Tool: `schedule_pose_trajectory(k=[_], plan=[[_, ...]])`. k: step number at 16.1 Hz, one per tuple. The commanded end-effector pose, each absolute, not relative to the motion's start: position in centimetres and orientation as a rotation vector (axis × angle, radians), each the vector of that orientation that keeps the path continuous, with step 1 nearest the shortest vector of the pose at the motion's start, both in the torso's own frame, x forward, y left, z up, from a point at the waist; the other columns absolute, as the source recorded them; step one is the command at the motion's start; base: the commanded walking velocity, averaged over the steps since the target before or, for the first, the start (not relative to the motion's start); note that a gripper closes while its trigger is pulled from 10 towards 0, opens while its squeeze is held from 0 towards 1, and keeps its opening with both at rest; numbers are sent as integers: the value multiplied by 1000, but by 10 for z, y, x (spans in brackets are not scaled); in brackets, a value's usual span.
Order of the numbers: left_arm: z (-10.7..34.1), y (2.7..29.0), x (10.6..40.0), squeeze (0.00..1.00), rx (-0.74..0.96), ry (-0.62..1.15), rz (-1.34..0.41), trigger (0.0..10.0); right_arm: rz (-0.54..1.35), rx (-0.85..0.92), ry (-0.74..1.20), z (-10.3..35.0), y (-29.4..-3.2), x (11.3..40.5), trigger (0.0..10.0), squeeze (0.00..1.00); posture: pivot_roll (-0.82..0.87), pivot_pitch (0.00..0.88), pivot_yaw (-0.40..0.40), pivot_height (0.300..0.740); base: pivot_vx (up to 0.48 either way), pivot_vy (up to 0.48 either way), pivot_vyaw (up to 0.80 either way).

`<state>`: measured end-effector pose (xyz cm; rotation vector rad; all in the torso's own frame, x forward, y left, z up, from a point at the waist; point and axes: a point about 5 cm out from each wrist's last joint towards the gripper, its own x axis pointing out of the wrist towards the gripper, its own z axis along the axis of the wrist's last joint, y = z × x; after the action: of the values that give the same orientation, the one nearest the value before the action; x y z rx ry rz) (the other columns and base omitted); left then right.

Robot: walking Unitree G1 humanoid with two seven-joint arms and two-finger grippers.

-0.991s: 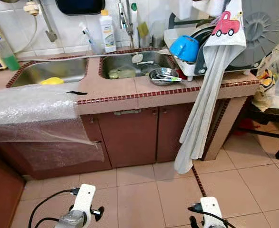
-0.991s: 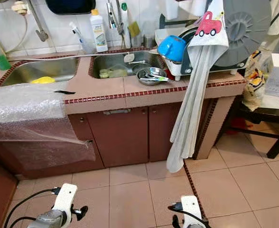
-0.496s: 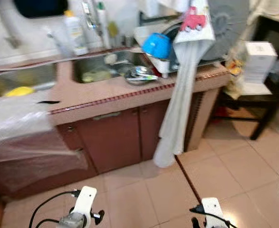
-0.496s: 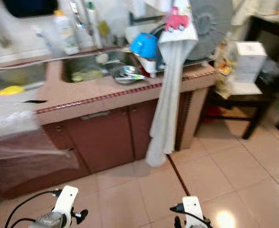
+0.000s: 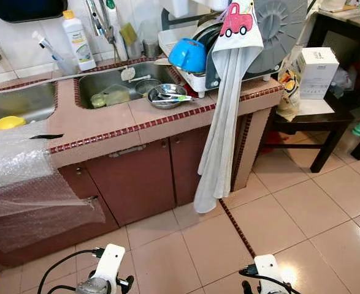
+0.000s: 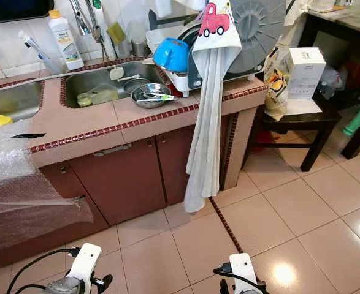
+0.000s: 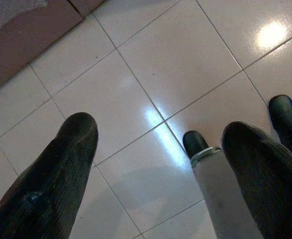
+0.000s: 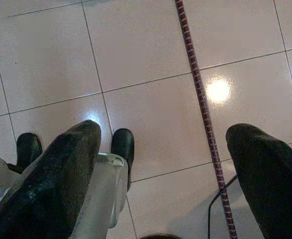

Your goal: Kitchen organization

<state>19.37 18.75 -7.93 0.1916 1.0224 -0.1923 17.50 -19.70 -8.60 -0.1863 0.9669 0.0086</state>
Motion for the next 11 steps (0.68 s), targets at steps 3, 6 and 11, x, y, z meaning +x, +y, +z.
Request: schedule_pose_trajectory(k=[3, 6, 11], plan=[[-80, 194, 190, 0, 214, 1035, -181, 10000, 20, -186, 982, -88, -194, 172, 10000, 0, -33, 0, 102, 740, 0, 0, -767], [-80, 195, 190, 0, 215, 1035, -178, 10000, 22, -184, 988, -89, -193, 171, 10000, 0, -32, 0, 103, 740, 0, 0, -767], [-80, 195, 191, 0, 220, 1032, -179, 10000, 24, -190, 996, -90, -193, 168, 10000, 0, -31, 0, 106, 740, 0, 0, -768]])
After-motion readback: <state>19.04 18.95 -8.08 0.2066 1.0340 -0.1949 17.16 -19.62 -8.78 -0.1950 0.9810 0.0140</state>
